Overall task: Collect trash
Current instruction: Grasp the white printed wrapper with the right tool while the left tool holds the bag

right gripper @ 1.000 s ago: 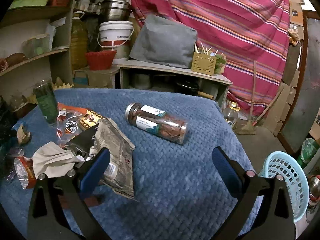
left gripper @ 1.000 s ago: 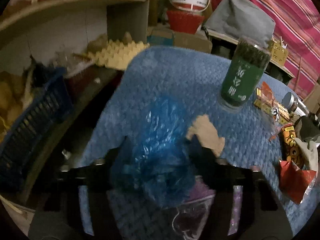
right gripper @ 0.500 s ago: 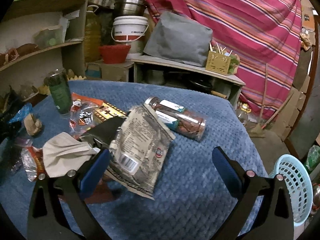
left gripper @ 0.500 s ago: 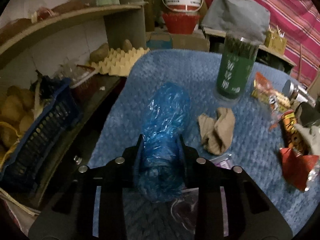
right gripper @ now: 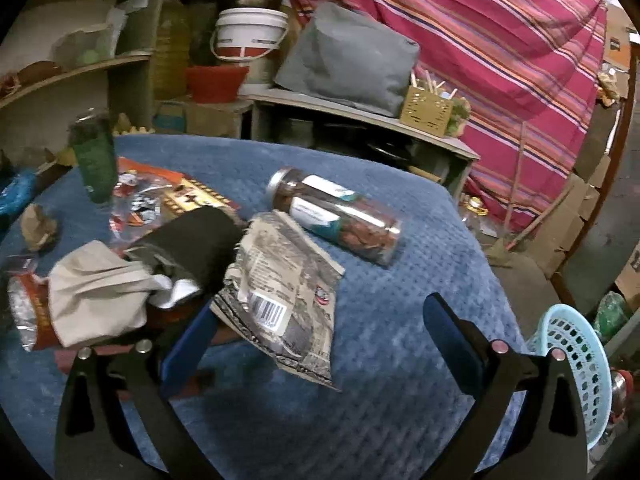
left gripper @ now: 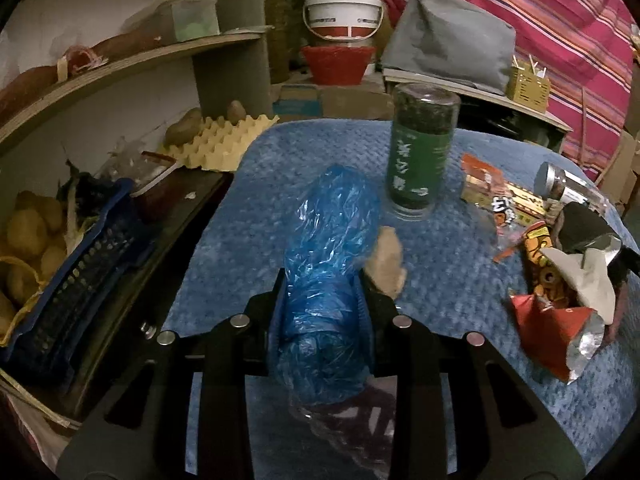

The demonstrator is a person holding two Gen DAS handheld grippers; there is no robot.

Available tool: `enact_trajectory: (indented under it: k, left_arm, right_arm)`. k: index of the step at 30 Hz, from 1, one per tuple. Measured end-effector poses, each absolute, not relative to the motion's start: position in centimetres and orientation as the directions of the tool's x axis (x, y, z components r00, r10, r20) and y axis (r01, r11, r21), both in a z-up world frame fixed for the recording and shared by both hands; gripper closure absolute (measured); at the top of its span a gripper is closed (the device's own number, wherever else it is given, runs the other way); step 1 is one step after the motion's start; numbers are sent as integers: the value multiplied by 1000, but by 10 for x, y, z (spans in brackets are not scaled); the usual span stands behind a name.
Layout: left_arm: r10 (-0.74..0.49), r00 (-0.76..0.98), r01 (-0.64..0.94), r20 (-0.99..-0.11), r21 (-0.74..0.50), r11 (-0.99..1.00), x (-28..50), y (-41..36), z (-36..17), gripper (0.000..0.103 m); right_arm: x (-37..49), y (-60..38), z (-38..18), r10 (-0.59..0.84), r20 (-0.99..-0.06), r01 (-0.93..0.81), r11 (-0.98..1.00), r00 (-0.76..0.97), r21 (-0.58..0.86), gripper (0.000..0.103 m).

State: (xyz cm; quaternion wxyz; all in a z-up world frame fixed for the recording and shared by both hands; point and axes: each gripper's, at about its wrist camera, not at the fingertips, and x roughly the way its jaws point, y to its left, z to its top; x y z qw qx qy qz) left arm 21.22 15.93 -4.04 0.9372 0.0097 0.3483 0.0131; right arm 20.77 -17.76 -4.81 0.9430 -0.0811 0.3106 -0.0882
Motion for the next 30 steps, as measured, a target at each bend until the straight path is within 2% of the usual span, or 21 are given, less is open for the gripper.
enact_trajectory:
  k: [2, 7, 9, 12, 16, 19, 30]
  left_arm:
    - [24, 756, -14, -654, 20, 1000, 212, 156, -41, 73]
    - [20, 759, -7, -651, 23, 1000, 212, 148, -40, 73]
    - [22, 763, -8, -646, 25, 1000, 211, 146, -38, 73]
    - [22, 770, -9, -637, 24, 1000, 210, 142, -35, 73]
    - [35, 774, -9, -632, 44, 999, 209, 132, -31, 73]
    - [35, 785, 1, -618, 58, 998, 205, 123, -25, 73]
    - [-23, 805, 63, -592, 46, 997, 196, 68, 2, 73]
  right_arm:
    - [211, -180, -50, -227, -571, 119, 968, 789, -220, 6]
    - [224, -187, -57, -185, -604, 82, 977, 775, -195, 33]
    - [230, -188, -60, -159, -624, 54, 982, 765, -184, 54]
    - [233, -185, -65, -136, -642, 18, 982, 755, -187, 65]
    - [234, -181, -67, -137, -631, -5, 976, 764, -218, 71]
    - [230, -183, -64, -113, -624, -31, 976, 773, -216, 82]
    - [200, -221, -32, -37, -576, -39, 992, 816, -119, 85]
